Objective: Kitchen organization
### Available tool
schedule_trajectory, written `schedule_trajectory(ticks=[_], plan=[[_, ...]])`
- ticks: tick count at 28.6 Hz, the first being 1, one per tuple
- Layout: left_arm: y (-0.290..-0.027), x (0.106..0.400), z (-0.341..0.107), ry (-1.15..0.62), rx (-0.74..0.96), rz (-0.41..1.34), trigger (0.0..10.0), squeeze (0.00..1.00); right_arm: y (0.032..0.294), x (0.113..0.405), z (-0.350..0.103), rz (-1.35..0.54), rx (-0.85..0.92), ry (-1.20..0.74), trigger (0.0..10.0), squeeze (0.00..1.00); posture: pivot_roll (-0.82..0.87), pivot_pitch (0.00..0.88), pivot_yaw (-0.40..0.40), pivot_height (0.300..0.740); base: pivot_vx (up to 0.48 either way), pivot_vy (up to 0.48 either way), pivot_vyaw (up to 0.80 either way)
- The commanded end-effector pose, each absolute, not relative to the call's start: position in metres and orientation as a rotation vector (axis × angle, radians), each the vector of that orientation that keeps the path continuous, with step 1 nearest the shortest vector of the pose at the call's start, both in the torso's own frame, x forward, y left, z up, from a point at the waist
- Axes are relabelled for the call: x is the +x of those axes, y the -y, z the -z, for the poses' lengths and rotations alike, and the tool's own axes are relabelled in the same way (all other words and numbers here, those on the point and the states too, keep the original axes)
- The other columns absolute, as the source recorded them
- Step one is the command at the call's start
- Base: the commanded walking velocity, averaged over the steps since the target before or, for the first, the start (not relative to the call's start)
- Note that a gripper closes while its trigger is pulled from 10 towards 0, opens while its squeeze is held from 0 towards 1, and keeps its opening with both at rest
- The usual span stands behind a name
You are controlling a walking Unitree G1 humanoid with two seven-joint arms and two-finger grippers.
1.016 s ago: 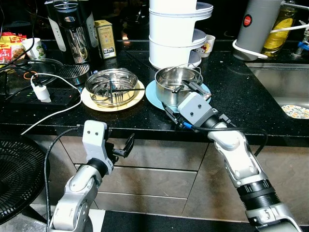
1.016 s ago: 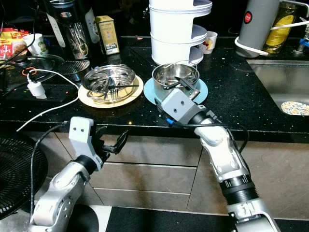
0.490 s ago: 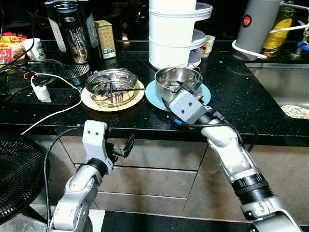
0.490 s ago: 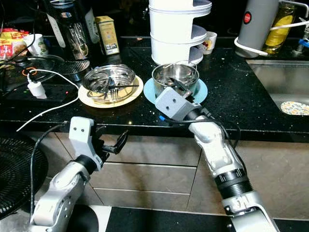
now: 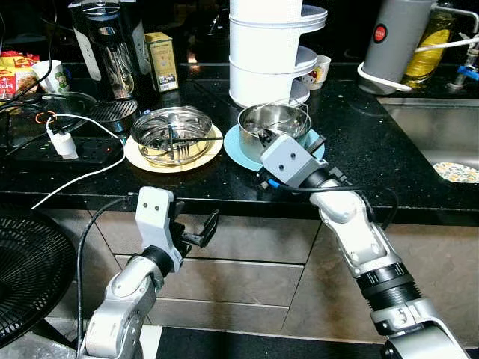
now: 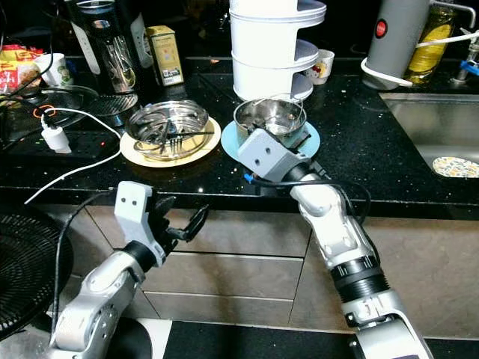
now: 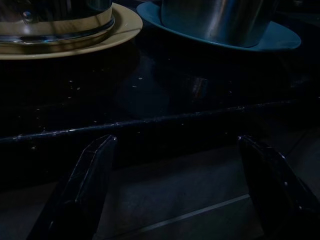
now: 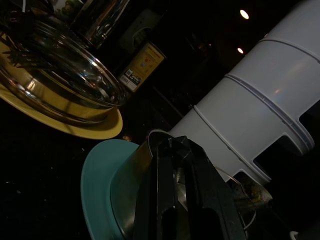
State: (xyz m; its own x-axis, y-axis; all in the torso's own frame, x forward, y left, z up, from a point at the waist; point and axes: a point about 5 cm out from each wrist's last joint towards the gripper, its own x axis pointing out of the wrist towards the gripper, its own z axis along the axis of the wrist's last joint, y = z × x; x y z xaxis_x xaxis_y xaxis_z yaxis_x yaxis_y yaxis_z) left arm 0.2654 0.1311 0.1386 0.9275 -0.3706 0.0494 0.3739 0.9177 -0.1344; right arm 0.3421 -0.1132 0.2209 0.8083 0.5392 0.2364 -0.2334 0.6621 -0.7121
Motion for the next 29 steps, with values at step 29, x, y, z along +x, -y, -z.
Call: schedule_trajectory(ticks=[29], plan=[[-0.114,0.263,-0.162,0.09,-0.25,0.511,10.0,0.0,0.16,0.354,-0.285,-0.283,0.155,0.526,0.7,0.0,0.01,0.0,0.004,0.74,0.0,0.0,0.0]])
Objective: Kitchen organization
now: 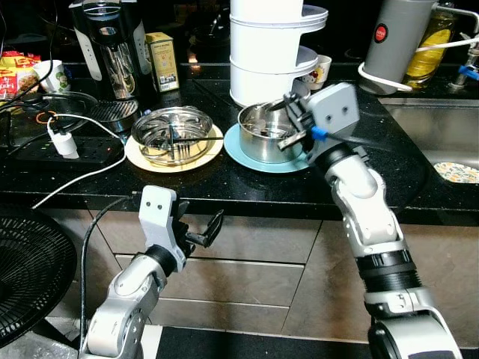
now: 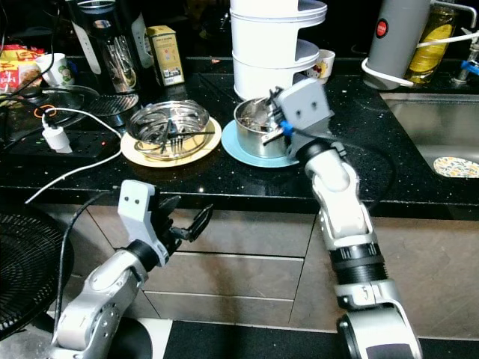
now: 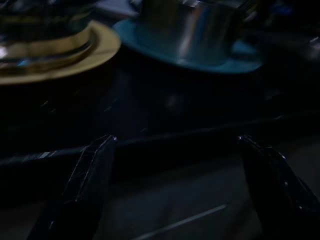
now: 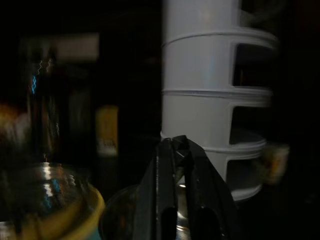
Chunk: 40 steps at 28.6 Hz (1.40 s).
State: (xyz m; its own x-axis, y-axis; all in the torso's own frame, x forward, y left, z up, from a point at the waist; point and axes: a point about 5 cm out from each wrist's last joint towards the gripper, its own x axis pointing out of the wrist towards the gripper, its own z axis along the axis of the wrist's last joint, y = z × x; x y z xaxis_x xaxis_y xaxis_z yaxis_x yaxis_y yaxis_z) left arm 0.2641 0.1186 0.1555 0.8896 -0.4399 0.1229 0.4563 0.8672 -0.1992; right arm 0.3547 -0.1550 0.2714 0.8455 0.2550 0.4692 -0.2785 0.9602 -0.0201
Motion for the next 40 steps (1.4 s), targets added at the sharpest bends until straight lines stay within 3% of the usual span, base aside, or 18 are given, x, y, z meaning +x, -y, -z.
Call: schedule_trajectory(ticks=[1,2,3,4,5,13,32,40], plan=[[-0.111,0.262,-0.165,0.098,-0.261,0.534,10.0,0.0,0.164,0.354,-0.288,-0.28,0.219,0.535,0.7,0.0,0.01,0.0,0.004,0.74,0.0,0.0,0.0],[-0.107,0.26,-0.168,0.106,-0.275,0.568,10.0,0.0,0.169,0.355,-0.291,-0.27,0.276,0.541,1.9,0.0,0.01,0.0,0.003,0.74,0.0,0.0,0.0],[-0.103,0.259,-0.171,0.11,-0.283,0.6,10.0,0.0,0.172,0.355,-0.293,-0.264,0.31,0.547,4.0,0.0,0.01,0.0,0.003,0.74,0.0,0.0,0.0],[-0.101,0.257,-0.172,0.112,-0.287,0.621,10.0,0.0,0.174,0.355,-0.294,-0.261,0.329,0.549,4.0,0.0,0.01,0.0,0.002,0.74,0.0,0.0,0.0],[-0.097,0.256,-0.175,0.117,-0.275,0.643,10.0,0.0,0.178,0.355,-0.295,-0.253,0.35,0.552,10.0,0.0,0.01,0.0,0.004,0.74,0.0,0.0,0.0],[-0.103,0.262,-0.181,0.137,-0.272,0.586,10.0,0.0,0.177,0.35,-0.306,-0.326,0.473,0.586,10.0,0.0,0.01,0.0,0.006,0.74,0.0,0.0,0.0],[-0.104,0.264,-0.187,0.142,-0.273,0.584,10.0,0.0,0.192,0.353,-0.307,-0.321,0.563,0.568,10.0,0.0,0.01,0.0,0.006,0.74,0.0,0.0,0.0],[-0.105,0.264,-0.189,0.147,-0.264,0.588,10.0,0.0,0.196,0.357,-0.299,-0.278,0.569,0.536,10.0,0.0,0.01,0.0,0.004,0.74,0.0,-0.368,0.0]])
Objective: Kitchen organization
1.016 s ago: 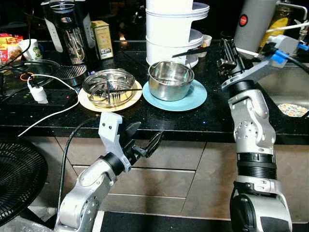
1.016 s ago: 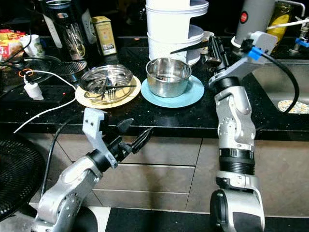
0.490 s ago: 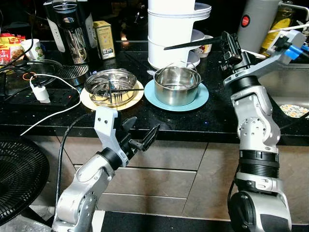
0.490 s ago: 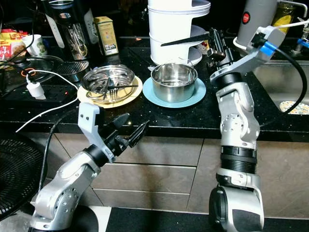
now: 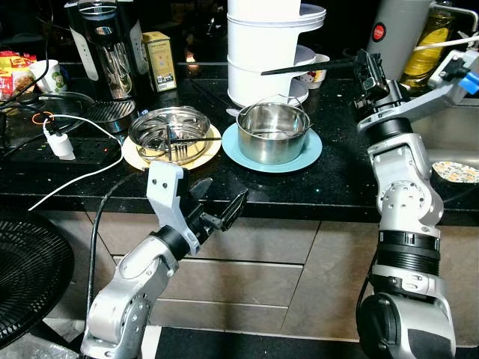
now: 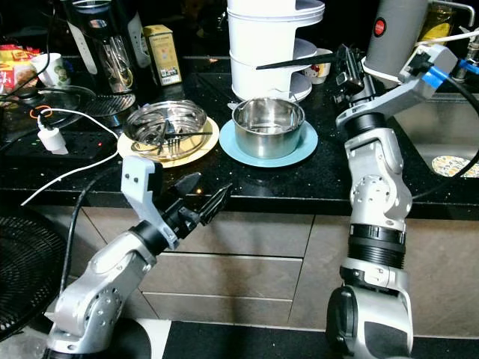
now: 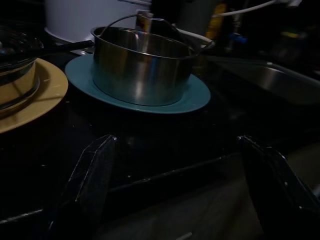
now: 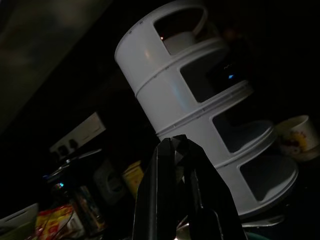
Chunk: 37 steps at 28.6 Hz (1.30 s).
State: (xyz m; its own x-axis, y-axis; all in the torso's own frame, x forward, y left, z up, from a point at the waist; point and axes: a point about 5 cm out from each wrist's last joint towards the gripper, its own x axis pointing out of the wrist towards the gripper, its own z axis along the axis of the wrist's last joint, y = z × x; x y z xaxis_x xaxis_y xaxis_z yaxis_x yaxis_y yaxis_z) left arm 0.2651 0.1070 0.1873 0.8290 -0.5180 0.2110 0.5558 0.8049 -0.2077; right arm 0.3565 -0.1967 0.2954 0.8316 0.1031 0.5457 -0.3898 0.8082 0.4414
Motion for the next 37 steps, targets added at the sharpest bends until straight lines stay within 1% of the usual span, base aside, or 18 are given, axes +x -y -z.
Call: schedule_trajectory(ticks=[1,10,14,17,18,19,20,22,26,30,32,37], plan=[[-0.105,0.264,-0.189,0.144,-0.266,0.591,10.0,0.0,0.194,0.359,-0.297,-0.273,0.564,0.521,10.0,0.0,0.01,0.0,0.001,0.74,0.0,-0.412,0.0],[-0.101,0.262,-0.189,0.14,-0.269,0.609,10.0,0.0,0.19,0.363,-0.296,-0.267,0.561,0.48,10.0,0.0,0.01,0.0,0.003,0.74,0.0,-0.412,0.0],[-0.102,0.263,-0.189,0.139,-0.268,0.607,10.0,0.0,0.188,0.363,-0.295,-0.275,0.571,0.482,10.0,0.0,0.01,0.0,0.005,0.74,0.0,-0.412,-0.74],[-0.102,0.263,-0.19,0.139,-0.269,0.605,10.0,0.0,0.187,0.362,-0.295,-0.267,0.535,0.486,10.0,0.0,0.01,0.0,0.005,0.74,0.0,-0.412,0.0],[-0.102,0.263,-0.19,0.14,-0.269,0.604,10.0,0.0,0.186,0.361,-0.295,-0.267,0.514,0.488,10.0,0.0,0.01,0.0,0.005,0.74,0.0,-0.416,0.0],[-0.102,0.263,-0.19,0.139,-0.269,0.602,10.0,0.0,0.179,0.361,-0.294,-0.267,0.42,0.478,10.0,0.0,0.01,0.0,0.007,0.74,0.0,-0.409,0.0],[-0.102,0.263,-0.19,0.139,-0.27,0.601,10.0,0.0,0.177,0.361,-0.294,-0.266,0.38,0.472,10.0,0.0,0.01,0.0,0.007,0.74,0.0,-0.409,0.0],[-0.102,0.263,-0.19,0.138,-0.271,0.601,10.0,0.0,0.175,0.361,-0.293,-0.268,0.335,0.467,10.0,0.0,0.01,0.0,0.006,0.74,0.0,-0.411,0.0],[-0.103,0.264,-0.19,0.142,-0.276,0.585,10.0,0.0,0.161,0.364,-0.287,-0.267,0.186,0.424,10.0,0.0,0.01,0.0,0.004,0.74,0.0,-0.378,0.0],[-0.104,0.265,-0.191,0.146,-0.279,0.573,10.0,0.0,0.158,0.364,-0.286,-0.272,0.164,0.416,10.0,0.0,0.01,0.0,0.004,0.74,0.0,-0.274,0.0],[-0.107,0.267,-0.192,0.152,-0.29,0.545,10.0,0.0,0.153,0.365,-0.284,-0.272,0.12,0.409,10.0,0.0,0.01,0.0,0.001,0.74,0.0,0.0,0.0],[-0.112,0.27,-0.191,0.147,-0.295,0.51,10.0,0.0,0.149,0.366,-0.28,-0.26,0.103,0.401,10.0,0.0,0.01,0.0,0.004,0.74,0.0,0.0,0.0]])
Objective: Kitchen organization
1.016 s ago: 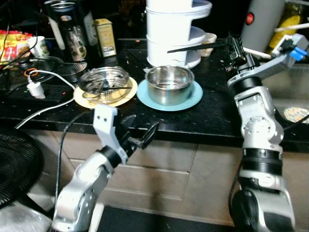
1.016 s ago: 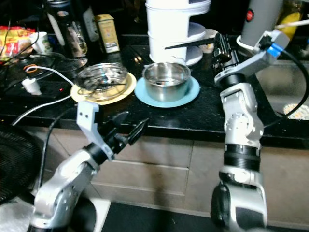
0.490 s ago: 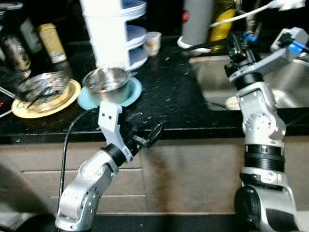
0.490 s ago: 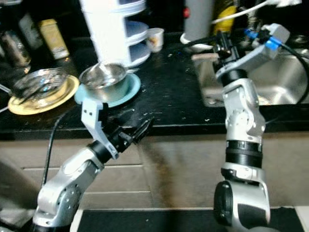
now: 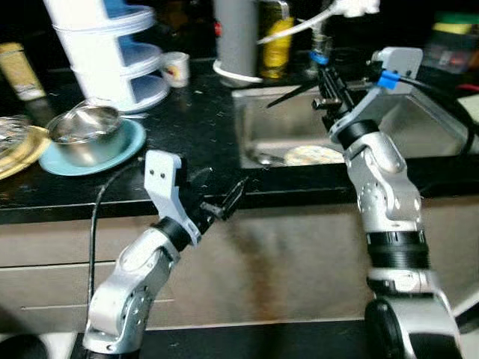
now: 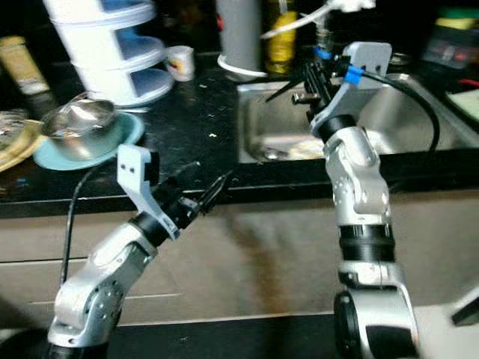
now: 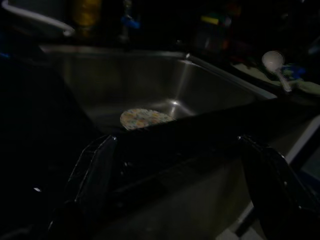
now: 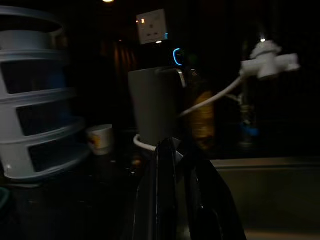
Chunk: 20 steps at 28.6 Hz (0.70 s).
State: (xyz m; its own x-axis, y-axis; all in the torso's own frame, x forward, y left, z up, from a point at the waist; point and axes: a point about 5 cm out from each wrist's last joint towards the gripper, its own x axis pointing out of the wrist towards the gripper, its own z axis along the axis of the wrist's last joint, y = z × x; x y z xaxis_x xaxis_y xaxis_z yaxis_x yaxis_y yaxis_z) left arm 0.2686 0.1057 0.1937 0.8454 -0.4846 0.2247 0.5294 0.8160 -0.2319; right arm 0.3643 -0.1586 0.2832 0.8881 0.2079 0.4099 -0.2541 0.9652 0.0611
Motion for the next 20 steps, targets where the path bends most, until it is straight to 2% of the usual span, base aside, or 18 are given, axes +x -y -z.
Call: schedule_trajectory(ticks=[1,14,18,20], plan=[[-0.1123,0.2701,-0.1907,0.146,-0.293,0.507,10.0,0.0,0.1476,0.3663,-0.2785,-0.257,0.102,0.397,10.0,0.0,0.01,0.0,0.004,0.74,0.0,0.0,0.0],[-0.1161,0.2726,-0.1955,0.165,-0.281,0.489,10.0,0.0,0.1439,0.3685,-0.2724,-0.223,0.091,0.381,10.0,0.0,0.01,0.0,0.005,0.74,0.0,0.0,0.0],[-0.1166,0.2729,-0.197,0.173,-0.304,0.477,10.0,0.0,0.1437,0.3688,-0.2712,-0.219,0.092,0.379,10.0,0.0,0.01,0.0,0.005,0.74,0.06,-0.414,0.0],[-0.1209,0.2772,-0.1951,0.164,-0.295,0.431,10.0,0.0,0.1432,0.369,-0.27,-0.218,0.092,0.377,10.0,0.0,0.01,0.0,0.007,0.74,0.0,0.0,0.0]])
